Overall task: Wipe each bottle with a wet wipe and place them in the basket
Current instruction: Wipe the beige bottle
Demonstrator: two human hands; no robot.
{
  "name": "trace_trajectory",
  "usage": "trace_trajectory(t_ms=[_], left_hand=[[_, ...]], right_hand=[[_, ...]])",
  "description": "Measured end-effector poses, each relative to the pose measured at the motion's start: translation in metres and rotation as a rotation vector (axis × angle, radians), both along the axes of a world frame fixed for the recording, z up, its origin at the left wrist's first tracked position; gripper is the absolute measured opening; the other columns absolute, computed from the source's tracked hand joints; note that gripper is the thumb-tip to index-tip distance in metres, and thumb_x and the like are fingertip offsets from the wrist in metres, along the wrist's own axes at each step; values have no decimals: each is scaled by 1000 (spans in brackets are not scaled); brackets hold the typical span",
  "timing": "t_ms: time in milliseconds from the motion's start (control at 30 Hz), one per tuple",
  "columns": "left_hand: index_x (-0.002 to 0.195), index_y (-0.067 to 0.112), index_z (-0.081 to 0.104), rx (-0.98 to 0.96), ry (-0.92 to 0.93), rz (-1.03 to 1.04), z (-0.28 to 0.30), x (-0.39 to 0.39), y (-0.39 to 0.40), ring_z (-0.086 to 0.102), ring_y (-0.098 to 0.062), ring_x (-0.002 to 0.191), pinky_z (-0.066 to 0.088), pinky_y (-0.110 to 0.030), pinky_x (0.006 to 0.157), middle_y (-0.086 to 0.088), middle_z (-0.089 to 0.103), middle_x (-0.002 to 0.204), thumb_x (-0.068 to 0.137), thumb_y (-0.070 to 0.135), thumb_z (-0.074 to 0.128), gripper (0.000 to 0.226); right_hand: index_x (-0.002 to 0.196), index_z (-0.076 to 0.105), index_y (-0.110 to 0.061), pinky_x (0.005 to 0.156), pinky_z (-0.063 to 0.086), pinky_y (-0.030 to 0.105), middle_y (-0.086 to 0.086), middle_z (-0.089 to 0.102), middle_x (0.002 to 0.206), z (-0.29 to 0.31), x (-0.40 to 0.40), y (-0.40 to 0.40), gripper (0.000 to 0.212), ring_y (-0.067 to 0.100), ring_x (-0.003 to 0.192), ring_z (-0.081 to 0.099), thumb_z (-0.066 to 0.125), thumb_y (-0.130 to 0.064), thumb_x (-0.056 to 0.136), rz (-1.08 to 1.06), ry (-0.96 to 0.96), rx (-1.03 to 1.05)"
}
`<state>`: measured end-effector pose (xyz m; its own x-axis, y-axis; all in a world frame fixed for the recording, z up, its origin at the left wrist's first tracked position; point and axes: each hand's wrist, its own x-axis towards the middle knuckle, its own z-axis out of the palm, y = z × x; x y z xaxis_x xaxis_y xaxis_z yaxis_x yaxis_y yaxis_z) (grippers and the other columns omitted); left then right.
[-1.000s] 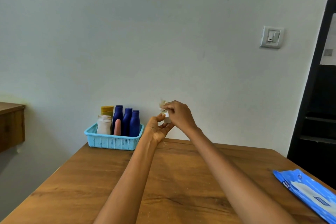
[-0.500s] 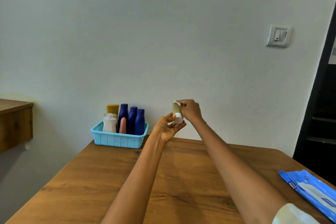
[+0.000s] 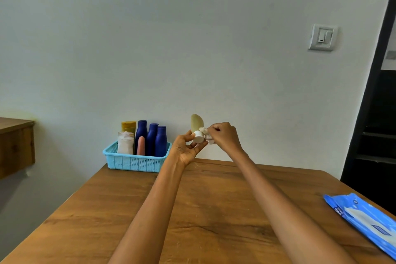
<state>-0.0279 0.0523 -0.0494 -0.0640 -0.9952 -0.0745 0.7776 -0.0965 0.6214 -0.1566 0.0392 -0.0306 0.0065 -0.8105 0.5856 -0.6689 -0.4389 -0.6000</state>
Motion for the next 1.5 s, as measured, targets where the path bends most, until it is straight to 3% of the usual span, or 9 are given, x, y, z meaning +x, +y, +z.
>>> trace_trajectory(t_ms=[200,367,500,633,867,1033,1133,1367,1500], left_hand=[[113,5,50,8,-44,-74,-2,-13,6,53,-40,95,43,-52,97,-26,46,106,90,-6,38,28],[117,6,49,15,-85,-114,-2,-18,7,53,-38,93,45,-51,93,-24,46,107,90,-5,37,31],[121,7,50,-13,-110,-93,0,-16,4,53,-35,89,45,-47,92,-23,48,103,92,-6,33,36],[127,7,50,-24,-133,-63,3,-13,2,53,-31,86,45,-44,90,-22,50,101,93,-8,32,42],[130,5,48,36,-106,10,-2,-11,-1,53,-31,86,45,-43,94,-23,49,100,96,-4,34,38],[128,-3,43,62,-130,-30,0,-14,3,55,-34,94,44,-46,97,-24,47,98,96,-2,42,33],[120,-4,43,74,-126,-64,1,-16,5,55,-34,96,42,-45,101,-24,48,97,95,-1,45,26],[116,-5,43,70,-103,-39,0,-15,1,55,-38,86,45,-52,91,-26,48,96,92,-8,45,24],[110,-3,43,88,-90,-17,-3,-13,4,54,-42,110,43,-51,99,-29,49,104,91,-10,45,20]], right_hand=[[103,71,-9,67,43,24,10,63,111,16,-15,-15,26,22,94,59,47,-11,94,-185,20,-95],[129,52,-12,86,45,32,11,55,128,22,-12,-27,37,26,116,53,56,-10,92,-221,56,-77],[124,60,-10,83,41,26,11,59,124,19,-5,-26,32,27,113,56,47,-10,96,-149,109,-105],[119,65,-10,73,37,20,11,65,107,4,-3,-17,29,23,98,61,51,-18,95,-79,107,-192],[102,73,-10,79,46,18,5,70,104,-17,3,-2,21,16,96,64,57,-6,89,70,84,-176],[104,70,-10,86,48,22,5,71,106,13,-1,-14,21,17,100,65,57,-5,89,-8,-130,-256],[120,63,-8,92,45,27,11,62,122,27,-2,-31,31,25,114,58,56,-4,90,-105,-3,-130],[102,73,-9,80,46,23,6,70,111,10,10,-24,26,22,104,63,51,-3,89,-32,132,-47],[97,75,-11,78,52,28,5,72,104,2,5,-13,24,21,95,66,57,-6,83,-32,176,-27]])
